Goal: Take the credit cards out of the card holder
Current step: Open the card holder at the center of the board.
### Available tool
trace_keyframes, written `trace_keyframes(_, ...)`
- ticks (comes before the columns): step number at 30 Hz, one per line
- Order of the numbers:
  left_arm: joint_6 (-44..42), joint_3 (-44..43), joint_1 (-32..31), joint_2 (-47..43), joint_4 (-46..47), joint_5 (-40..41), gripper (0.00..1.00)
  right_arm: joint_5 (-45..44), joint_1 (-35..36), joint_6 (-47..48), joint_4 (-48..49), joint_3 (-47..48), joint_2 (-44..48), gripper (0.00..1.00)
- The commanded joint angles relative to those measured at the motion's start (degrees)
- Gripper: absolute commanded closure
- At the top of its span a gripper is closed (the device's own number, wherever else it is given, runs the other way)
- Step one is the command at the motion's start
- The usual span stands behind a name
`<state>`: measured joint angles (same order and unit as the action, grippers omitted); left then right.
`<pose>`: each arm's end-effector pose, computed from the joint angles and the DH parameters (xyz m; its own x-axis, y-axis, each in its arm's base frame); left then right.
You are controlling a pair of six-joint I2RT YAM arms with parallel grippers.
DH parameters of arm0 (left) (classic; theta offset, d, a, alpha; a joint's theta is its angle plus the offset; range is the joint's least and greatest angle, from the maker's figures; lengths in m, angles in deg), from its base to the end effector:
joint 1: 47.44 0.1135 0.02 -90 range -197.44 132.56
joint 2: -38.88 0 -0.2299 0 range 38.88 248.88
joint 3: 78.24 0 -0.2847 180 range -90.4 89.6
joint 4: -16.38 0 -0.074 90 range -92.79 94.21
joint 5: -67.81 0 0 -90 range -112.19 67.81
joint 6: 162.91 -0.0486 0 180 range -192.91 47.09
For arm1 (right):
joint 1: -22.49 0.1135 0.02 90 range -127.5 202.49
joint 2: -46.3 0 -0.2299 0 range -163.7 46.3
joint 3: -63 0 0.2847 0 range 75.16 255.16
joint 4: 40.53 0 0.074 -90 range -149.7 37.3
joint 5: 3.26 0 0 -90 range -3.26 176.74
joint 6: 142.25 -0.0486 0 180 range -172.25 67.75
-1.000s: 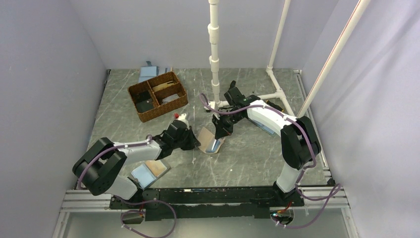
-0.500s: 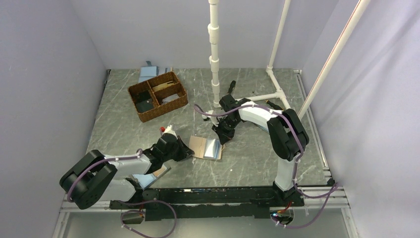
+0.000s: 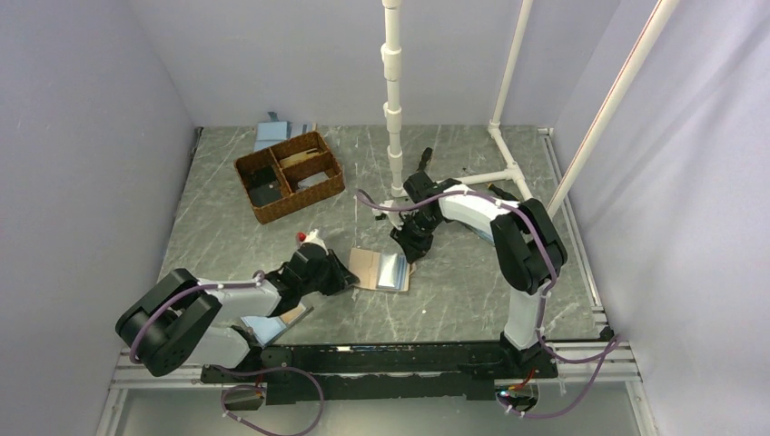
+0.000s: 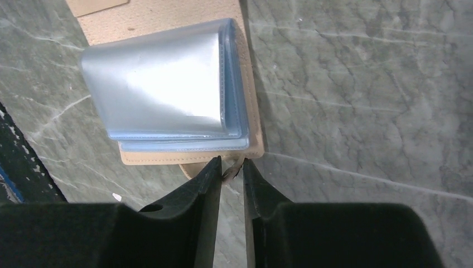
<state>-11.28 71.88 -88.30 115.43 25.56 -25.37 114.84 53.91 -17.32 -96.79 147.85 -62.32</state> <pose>0.1942 -0.1715 0.0554 -0.8228 -0.4499 -0.3473 -0.0788 0.6955 -0.7142 0.3074 0.2146 0.1015 -0.3859 -0.8276 -0.4076 -0.9153 0.2883 0.2812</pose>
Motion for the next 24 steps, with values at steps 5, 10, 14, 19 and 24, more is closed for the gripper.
trace_keyframes(5,-1.2,-3.2,-0.3,-1.7,-3.1,-0.6,0.82,-3.1,-2.8,-0.4,1.2,1.4,4.9,0.71)
trace_keyframes(10,-1.7,-3.7,-0.2,-3.2,-4.9,-0.3,0.81,-3.3,-3.8,0.0,1.2,1.1,6.5,0.64)
trace_keyframes(14,-2.4,-4.0,-0.3,-5.0,-6.4,0.2,0.81,-3.2,-4.8,0.3,1.3,0.6,8.1,0.58)
trace_keyframes(19,-2.9,-3.7,-0.3,-6.8,-7.5,0.4,0.75,-0.3,-5.8,0.8,0.9,0.3,9.9,0.57)
trace_keyframes(24,-3.7,-4.4,-0.3,-9.4,-10.3,0.9,0.72,5.1,-5.9,1.2,0.7,-0.1,12.2,0.57)
